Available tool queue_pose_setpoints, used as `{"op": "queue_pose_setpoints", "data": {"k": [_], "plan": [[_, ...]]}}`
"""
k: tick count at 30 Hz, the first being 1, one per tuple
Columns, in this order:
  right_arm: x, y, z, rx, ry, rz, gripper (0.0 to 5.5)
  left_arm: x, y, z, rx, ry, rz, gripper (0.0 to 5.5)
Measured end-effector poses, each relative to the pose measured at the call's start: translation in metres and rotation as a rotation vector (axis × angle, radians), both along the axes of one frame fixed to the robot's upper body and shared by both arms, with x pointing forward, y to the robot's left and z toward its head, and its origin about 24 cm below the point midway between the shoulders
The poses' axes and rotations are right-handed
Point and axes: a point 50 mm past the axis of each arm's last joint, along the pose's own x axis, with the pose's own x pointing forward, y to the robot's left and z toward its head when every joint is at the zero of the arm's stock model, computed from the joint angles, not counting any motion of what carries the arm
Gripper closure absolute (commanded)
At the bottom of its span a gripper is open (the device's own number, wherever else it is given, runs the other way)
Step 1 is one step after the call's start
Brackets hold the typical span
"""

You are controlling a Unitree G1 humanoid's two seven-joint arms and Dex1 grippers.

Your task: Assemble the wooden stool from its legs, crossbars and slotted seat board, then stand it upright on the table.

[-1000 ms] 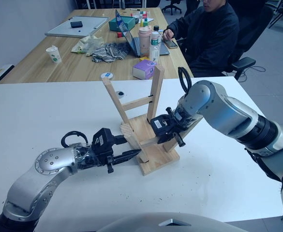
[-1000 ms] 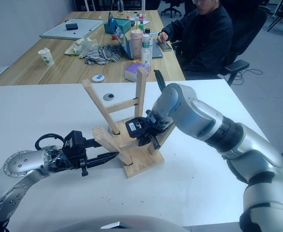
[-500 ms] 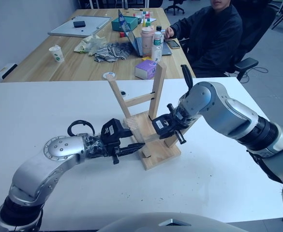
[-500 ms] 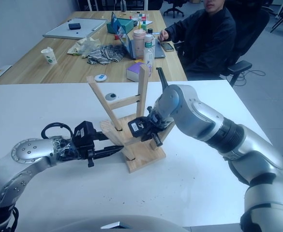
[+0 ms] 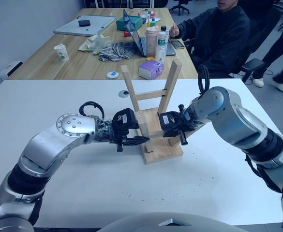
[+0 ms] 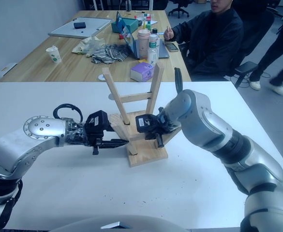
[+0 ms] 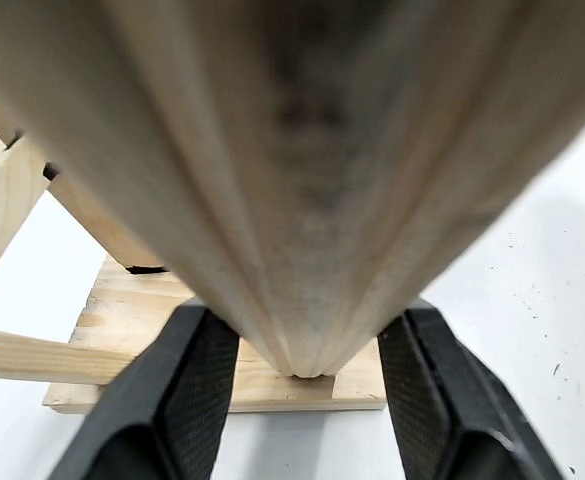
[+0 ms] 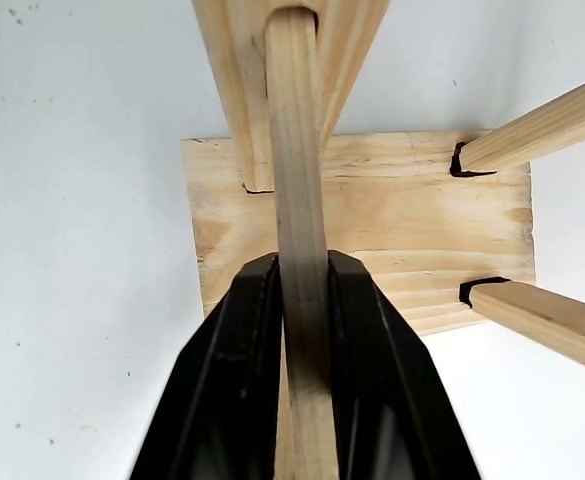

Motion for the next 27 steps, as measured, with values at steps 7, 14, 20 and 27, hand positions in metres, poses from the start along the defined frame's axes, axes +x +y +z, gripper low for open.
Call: {"op": "queue_pose_setpoints", "data": {"k": [7,14,20,27], "plan": [[-0.006,0.012,-0.001,0.292,0.136,-0.127,3.61,0.006,0.010,0.000,-0.032,-0.007,-0.107,3.48],[0.011,-0.017,0.060,0.351,0.095,-0.095,2.46,0.008,0.024,0.001,-0.030,0.014,-0.168,3.47],[0.041,-0.066,0.135,0.709,0.045,-0.337,2.22,0.007,0.033,-0.002,-0.062,0.033,-0.171,3.47],[0.050,-0.146,0.061,0.643,-0.057,-0.777,2.22,0.008,0.033,-0.003,-0.225,0.102,-0.099,2.65]]}}
